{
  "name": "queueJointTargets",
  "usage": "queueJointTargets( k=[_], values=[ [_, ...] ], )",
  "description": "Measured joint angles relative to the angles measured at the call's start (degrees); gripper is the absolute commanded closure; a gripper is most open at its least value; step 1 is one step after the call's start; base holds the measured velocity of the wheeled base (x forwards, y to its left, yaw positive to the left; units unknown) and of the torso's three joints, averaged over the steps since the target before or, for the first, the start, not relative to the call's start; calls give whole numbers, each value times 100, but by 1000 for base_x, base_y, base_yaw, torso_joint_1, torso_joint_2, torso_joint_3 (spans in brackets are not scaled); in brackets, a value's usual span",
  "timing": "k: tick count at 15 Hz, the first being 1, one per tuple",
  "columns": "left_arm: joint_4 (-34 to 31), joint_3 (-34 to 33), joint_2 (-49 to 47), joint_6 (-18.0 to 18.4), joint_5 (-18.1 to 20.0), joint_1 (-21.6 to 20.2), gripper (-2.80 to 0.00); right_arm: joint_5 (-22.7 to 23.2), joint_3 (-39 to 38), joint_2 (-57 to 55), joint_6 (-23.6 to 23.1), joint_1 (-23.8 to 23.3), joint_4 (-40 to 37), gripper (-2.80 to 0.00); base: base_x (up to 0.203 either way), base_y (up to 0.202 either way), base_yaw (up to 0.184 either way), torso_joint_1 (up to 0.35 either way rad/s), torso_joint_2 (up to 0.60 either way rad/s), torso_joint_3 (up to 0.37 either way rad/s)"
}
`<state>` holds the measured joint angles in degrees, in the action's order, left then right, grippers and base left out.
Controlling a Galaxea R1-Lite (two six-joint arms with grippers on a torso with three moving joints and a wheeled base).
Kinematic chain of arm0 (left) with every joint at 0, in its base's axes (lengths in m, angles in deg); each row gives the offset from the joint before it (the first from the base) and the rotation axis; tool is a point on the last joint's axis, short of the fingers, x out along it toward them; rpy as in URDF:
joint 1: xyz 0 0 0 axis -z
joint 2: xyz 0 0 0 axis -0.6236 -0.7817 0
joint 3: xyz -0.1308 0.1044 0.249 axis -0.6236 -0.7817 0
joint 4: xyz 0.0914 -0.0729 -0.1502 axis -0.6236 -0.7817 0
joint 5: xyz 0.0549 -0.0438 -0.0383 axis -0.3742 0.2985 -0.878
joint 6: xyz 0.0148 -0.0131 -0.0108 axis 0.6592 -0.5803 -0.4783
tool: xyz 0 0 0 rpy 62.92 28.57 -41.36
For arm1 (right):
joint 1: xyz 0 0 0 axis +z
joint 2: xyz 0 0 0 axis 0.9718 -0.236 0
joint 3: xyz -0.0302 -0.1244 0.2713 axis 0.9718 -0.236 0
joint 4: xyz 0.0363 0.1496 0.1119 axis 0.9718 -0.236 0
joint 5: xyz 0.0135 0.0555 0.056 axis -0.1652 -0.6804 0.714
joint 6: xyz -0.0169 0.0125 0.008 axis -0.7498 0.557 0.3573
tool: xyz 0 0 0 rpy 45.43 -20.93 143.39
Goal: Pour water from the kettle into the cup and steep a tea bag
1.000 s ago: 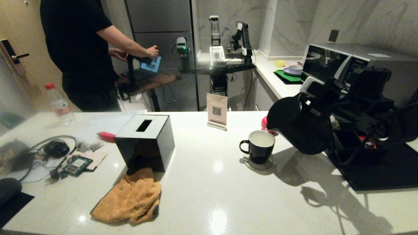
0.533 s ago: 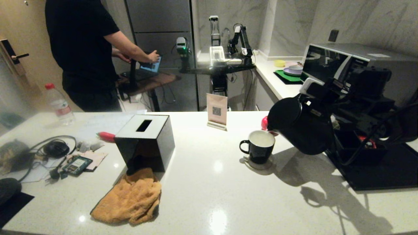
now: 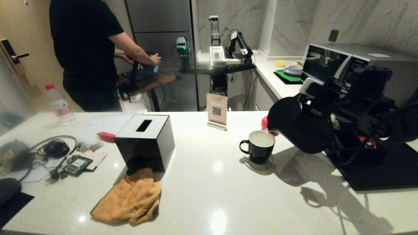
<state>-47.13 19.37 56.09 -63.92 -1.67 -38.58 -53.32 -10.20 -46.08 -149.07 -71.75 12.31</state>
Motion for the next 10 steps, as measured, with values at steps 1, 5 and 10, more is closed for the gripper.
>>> queueJointTargets(
  k=[1,5,10],
  values=[
    [2,0,0,2,-2,0,0,5,0,0,-46,2,-2,0,0,0,0,0,0,0],
    [1,0,0,2,0,0,0,163,0,3,-78,4,-5,0,0,0,0,0,0,0],
    [0,0,0,0,2,0,0,334,-2,13,-257,4,-2,0,0,0,0,0,0,0]
  ],
)
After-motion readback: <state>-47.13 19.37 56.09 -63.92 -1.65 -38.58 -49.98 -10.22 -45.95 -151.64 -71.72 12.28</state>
